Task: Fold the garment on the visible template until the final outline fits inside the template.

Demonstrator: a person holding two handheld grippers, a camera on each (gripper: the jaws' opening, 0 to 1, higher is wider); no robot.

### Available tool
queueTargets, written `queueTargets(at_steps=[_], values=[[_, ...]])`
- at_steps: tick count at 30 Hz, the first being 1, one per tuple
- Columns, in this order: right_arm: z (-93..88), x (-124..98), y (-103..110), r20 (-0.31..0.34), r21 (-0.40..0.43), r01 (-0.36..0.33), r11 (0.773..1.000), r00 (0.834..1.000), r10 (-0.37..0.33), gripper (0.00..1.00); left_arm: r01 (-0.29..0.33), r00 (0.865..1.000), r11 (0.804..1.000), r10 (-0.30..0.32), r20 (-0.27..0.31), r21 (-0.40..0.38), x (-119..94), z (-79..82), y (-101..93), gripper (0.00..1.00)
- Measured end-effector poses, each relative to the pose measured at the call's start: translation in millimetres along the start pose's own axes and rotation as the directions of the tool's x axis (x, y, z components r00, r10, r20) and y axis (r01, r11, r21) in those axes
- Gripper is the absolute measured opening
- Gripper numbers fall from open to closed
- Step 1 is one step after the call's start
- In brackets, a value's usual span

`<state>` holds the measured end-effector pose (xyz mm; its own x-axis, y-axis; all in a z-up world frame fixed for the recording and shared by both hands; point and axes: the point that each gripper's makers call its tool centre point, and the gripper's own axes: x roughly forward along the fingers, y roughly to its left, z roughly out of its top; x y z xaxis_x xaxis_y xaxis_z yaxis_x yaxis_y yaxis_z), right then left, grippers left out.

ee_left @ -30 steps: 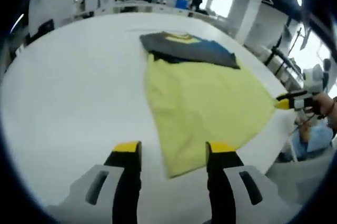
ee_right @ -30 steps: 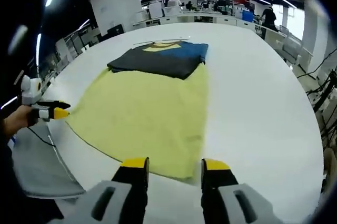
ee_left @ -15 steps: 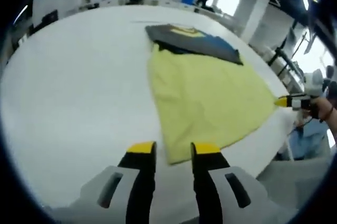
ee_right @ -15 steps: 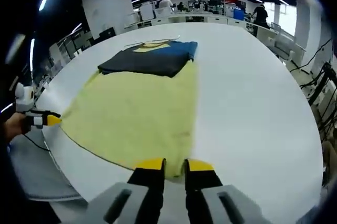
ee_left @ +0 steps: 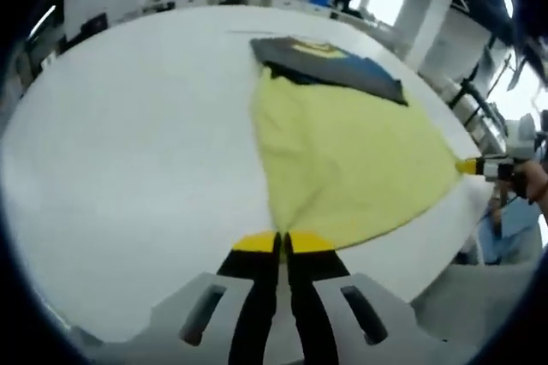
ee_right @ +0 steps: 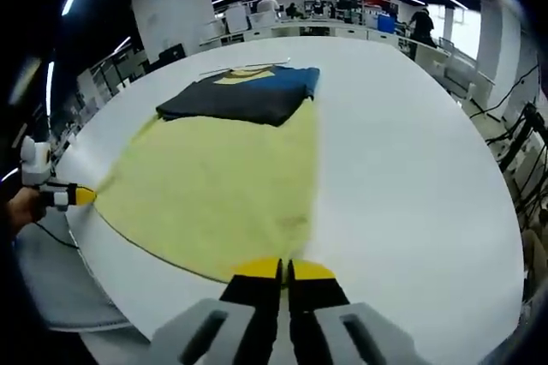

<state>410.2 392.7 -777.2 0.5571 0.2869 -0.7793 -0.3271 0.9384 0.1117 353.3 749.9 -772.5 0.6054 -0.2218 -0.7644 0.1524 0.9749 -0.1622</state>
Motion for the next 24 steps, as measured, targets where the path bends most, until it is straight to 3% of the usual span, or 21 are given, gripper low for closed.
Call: queueTargets(at_steps=[11,24], values=[[-2.3,-11,12,-0.003,0.013,-0.025,1.0,1.0,0.025,0.0,0.028,1.0,0.999,-0.027,0.012,-0.017,-17,0.7,6.5,0.0],[-23.1,-21,38,-0.03,0.032,-0.094,0.995,0.995,0.095,0.0,0.021,0.999,0.999,-0.022,-0.043,-0.029,-44,-24.6,15.4,0.0]])
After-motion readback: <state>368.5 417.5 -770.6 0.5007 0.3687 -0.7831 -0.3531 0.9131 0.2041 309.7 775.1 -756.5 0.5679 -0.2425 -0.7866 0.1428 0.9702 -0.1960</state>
